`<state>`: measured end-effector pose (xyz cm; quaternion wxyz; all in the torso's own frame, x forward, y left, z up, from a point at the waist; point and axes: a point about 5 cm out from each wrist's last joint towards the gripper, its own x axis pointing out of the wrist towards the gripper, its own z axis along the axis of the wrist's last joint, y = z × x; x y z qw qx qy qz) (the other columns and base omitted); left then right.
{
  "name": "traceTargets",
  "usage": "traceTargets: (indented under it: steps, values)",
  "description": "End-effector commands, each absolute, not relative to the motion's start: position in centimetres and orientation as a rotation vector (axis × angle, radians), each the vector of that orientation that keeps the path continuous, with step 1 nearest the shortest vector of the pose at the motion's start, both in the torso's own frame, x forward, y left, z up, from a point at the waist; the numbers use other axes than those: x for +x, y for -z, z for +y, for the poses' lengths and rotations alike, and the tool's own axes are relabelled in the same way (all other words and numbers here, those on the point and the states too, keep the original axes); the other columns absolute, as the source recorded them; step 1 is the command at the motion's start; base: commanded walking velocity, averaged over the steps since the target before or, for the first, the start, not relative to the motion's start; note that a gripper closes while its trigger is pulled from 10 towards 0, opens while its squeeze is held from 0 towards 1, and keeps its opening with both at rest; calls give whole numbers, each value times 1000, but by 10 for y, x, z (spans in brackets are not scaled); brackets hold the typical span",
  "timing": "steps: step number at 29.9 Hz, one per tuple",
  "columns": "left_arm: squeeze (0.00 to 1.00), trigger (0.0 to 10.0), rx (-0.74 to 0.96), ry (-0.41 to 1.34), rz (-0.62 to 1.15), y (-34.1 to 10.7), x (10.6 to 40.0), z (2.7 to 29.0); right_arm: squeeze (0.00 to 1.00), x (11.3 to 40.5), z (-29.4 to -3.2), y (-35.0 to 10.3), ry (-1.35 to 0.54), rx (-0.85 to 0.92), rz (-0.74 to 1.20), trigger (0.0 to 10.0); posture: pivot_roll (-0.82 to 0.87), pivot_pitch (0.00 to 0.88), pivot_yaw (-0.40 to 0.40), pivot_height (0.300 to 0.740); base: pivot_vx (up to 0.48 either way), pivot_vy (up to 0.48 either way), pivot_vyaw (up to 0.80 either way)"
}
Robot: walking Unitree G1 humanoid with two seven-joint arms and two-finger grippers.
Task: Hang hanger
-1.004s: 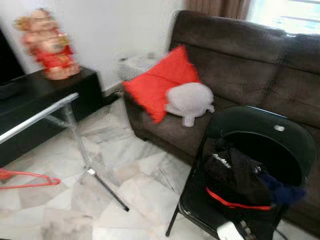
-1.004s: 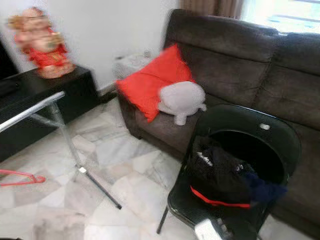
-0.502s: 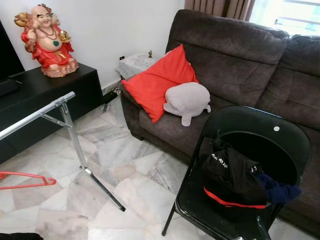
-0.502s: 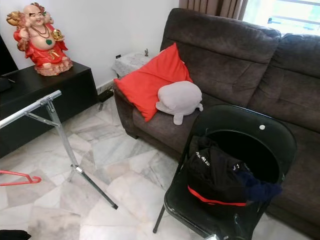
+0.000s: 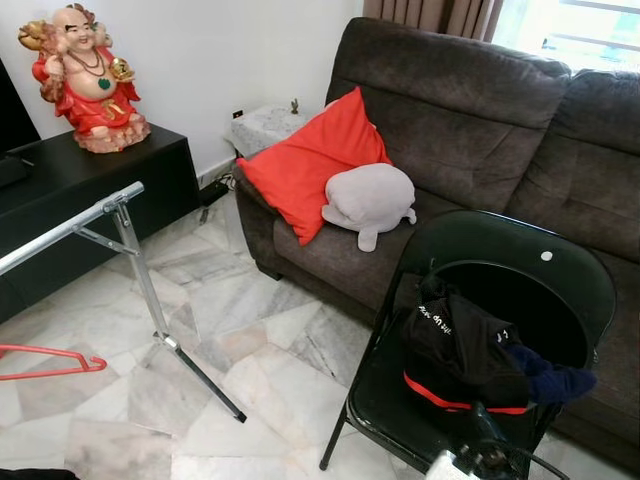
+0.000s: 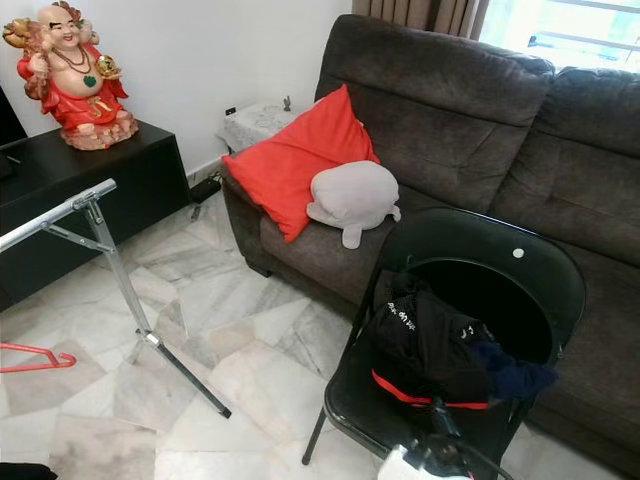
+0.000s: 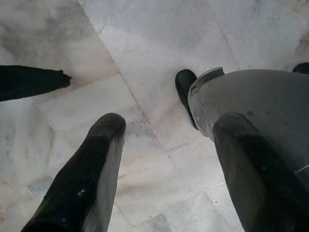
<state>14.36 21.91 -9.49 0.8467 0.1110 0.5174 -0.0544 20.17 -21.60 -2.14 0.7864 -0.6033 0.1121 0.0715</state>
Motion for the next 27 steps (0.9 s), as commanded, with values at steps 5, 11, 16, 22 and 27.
traceTargets:
  steps: [5, 11, 16, 22, 27]
  values:
    - [0, 10000, 223, 96, 1113, 97, 139, 220, 1000, 208, -216, 27, -174, -1334, 254, 10000, -38, 0, -7, 740, 0, 0, 0]
    - [0, 10000, 221, 96, 1113, 97, 139, 220, 1000, 211, -221, 32, -150, -1379, 277, 10000, -36, 0, -1, 740, 0, 0, 0]
    - [0, 10000, 223, 100, 1112, 97, 139, 221, 1000, 216, -219, 29, -132, -1410, 224, 10000, -38, 0, -1, 740, 0, 0, 0]
    - [0, 10000, 222, 97, 1109, 97, 138, 221, 0, 225, -213, 23, -103, -1421, 143, 10000, -26, 0, -4, 740, 0, 0, 0]
    - [0, 10000, 214, 94, 1111, 97, 138, 221, 0, 228, -210, 22, -104, -1425, 117, 10000, -27, 0, -4, 740, 0, 0, 0]
